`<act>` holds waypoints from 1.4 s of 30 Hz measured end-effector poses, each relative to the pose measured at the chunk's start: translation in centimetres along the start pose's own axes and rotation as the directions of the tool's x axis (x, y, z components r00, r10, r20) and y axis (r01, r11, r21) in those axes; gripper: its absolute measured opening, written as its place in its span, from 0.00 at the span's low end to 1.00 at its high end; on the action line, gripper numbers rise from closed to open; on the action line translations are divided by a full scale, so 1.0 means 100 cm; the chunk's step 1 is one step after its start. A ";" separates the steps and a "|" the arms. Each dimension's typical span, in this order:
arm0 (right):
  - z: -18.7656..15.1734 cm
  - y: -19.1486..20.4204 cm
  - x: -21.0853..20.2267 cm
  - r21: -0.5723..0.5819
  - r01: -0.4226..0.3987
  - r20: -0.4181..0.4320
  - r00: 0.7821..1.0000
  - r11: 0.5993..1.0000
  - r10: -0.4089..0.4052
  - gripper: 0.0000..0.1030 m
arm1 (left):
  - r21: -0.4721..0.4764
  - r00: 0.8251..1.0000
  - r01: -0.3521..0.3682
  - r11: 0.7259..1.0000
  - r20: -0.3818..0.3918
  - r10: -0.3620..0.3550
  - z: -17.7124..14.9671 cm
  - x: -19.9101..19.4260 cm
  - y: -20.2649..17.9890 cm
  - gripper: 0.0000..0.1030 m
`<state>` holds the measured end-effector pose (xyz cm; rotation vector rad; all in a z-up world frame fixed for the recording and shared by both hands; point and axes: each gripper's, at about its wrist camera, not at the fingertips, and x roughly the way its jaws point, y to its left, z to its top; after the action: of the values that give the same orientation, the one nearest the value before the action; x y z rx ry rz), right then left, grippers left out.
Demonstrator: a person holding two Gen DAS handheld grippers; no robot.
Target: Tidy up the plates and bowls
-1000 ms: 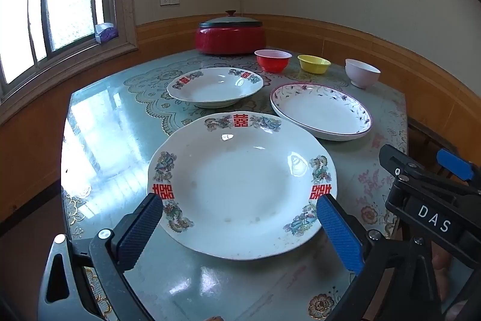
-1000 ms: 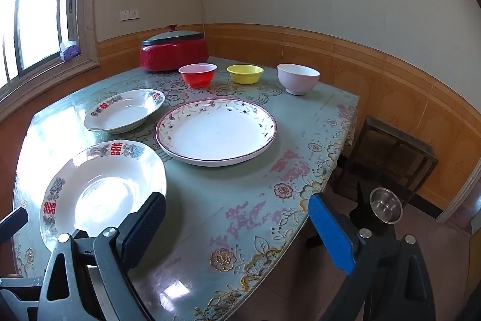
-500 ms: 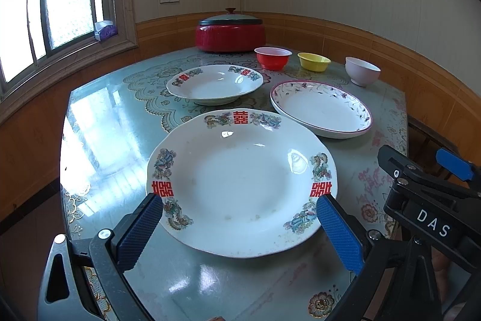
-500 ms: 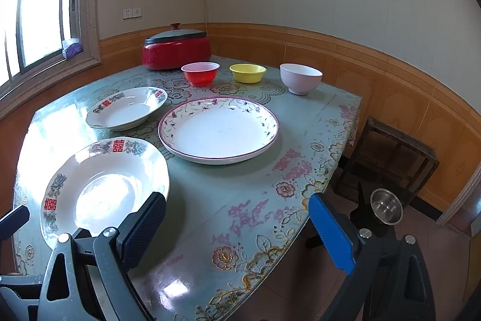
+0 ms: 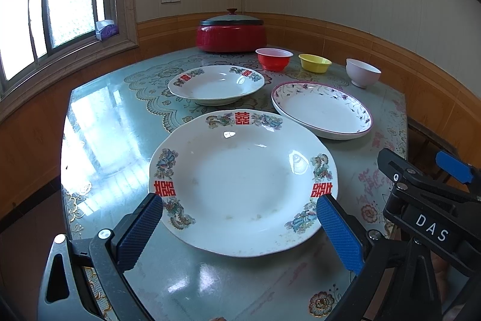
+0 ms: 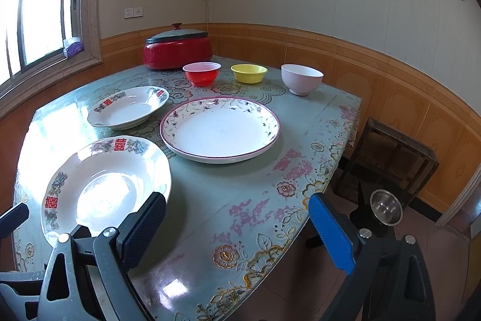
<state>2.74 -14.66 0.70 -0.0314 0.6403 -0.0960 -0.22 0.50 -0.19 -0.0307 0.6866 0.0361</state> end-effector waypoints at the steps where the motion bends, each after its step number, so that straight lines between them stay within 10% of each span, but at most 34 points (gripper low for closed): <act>1: 0.000 0.000 0.000 -0.001 0.000 0.001 1.000 1.000 0.000 0.95 | 0.000 1.000 0.000 1.000 0.000 0.000 0.000 0.000 0.000 1.00; 42: -0.005 -0.028 0.015 0.040 -0.018 -0.047 0.999 0.999 0.020 0.95 | -0.013 0.995 0.090 0.996 -0.028 -0.091 0.000 0.003 0.001 1.00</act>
<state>3.41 -17.56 -0.37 0.0150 0.6855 -0.0917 0.01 0.59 -0.33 -0.0732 0.7131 -0.0477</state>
